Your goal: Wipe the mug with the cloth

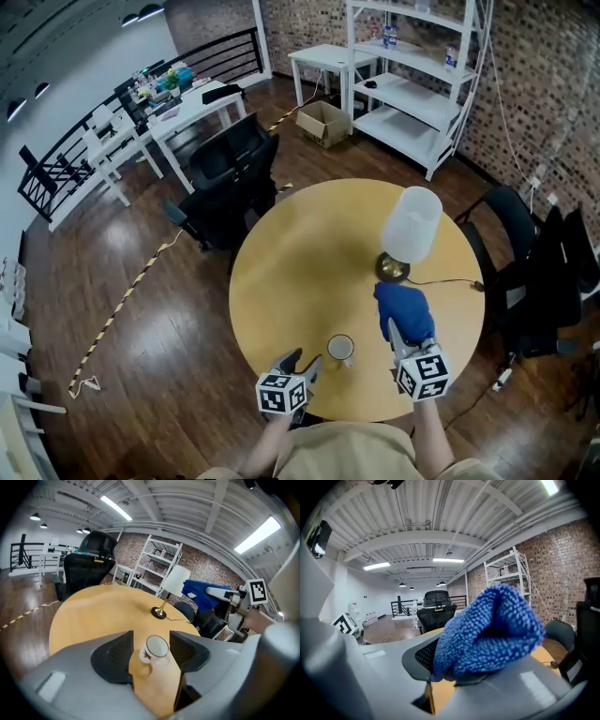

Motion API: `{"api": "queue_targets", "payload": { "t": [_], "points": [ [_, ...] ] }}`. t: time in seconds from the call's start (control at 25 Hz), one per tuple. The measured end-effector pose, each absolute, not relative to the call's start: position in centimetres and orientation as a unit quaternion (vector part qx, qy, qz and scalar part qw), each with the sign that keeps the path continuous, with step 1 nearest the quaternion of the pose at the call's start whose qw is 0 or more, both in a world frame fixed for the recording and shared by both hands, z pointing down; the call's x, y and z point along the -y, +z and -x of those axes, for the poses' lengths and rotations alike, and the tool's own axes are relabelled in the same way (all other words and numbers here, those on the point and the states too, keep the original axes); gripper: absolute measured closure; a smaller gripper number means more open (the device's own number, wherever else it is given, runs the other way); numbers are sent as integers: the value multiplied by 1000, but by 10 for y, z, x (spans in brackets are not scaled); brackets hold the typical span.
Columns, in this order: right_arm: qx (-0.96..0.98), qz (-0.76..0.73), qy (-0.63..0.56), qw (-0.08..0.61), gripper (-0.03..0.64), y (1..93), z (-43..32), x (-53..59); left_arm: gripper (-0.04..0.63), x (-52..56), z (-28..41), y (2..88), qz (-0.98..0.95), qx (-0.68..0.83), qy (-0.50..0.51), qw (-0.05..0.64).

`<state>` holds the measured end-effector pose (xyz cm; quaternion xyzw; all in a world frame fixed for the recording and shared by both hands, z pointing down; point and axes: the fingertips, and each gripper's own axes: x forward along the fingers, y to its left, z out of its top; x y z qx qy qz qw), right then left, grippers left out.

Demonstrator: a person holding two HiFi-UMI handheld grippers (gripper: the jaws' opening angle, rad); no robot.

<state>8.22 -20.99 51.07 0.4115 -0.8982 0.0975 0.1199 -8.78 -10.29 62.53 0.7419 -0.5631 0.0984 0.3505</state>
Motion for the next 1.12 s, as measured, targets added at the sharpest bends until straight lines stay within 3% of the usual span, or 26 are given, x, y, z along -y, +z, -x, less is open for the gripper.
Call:
{"api": "queue_targets", "payload": {
  "t": [0.2, 0.6, 0.92, 1.12],
  "points": [
    [912, -376, 104, 126, 555, 521, -80, 216, 360, 81, 33, 669, -739, 524, 116, 407],
    [922, -348, 101, 135, 555, 527, -91, 215, 365, 94, -31, 731, -714, 517, 131, 454],
    [914, -366, 101, 142, 555, 531, -119, 215, 411, 111, -35, 756, -676, 550, 125, 475],
    [913, -365, 102, 151, 554, 532, -128, 207, 486, 115, -27, 766, -647, 573, 102, 494]
  ]
}}
